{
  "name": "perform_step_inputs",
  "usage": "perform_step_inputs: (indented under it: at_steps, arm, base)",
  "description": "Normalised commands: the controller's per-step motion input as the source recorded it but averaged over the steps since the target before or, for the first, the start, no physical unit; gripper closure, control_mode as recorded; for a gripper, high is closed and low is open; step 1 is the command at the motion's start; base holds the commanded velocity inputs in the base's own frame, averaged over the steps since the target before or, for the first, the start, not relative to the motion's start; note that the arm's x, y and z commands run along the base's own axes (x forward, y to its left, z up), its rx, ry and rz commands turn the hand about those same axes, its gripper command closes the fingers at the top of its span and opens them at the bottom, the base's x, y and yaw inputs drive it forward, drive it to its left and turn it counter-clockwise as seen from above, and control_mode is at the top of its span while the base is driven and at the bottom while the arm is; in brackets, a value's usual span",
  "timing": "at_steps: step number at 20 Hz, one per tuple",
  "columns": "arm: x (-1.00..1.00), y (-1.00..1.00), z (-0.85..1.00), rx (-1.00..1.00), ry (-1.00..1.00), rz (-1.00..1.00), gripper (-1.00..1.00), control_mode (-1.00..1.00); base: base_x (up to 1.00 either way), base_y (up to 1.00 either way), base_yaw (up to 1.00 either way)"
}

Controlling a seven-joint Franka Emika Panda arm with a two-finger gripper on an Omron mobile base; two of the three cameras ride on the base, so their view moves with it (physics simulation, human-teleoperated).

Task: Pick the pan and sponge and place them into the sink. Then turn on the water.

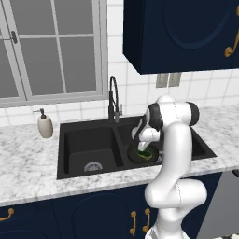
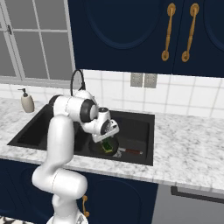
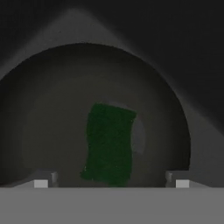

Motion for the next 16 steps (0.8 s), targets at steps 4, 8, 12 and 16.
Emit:
perform_step_inputs:
  at_steps: [4,8,12,16]
  arm:
    - [-0.34,-0.01,1.00,0.11,-0.01,-0.05,-1.00,-1.00]
    - [-0.39,-0.11,1.00,0.07,0.00,-0.17,-1.00,-1.00]
    - [-0.04,-0.14,0.38,0.00,0.02,-0.13,-1.00,-1.00]
    - [0.00,-0.07,0.00,0.00,0.00,0.00,-1.00,-1.00]
  base:
    - [0.00,0.00,0.00]
    - [0.00,0.00,0.00]
    - [0.00,0.00,0.00]
    - [0.00,0.00,0.00]
